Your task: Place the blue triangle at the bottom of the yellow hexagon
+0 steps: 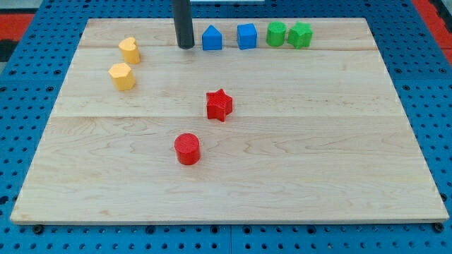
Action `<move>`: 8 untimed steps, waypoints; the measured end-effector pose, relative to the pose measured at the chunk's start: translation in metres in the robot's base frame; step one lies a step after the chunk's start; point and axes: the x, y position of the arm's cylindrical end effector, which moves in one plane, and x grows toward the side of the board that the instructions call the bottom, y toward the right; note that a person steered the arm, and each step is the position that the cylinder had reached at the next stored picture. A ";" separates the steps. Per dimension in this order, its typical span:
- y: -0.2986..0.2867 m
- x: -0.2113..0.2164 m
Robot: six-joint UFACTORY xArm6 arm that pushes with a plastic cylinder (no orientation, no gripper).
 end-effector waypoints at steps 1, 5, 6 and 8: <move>0.001 -0.043; 0.017 -0.006; 0.000 -0.009; 0.000 0.031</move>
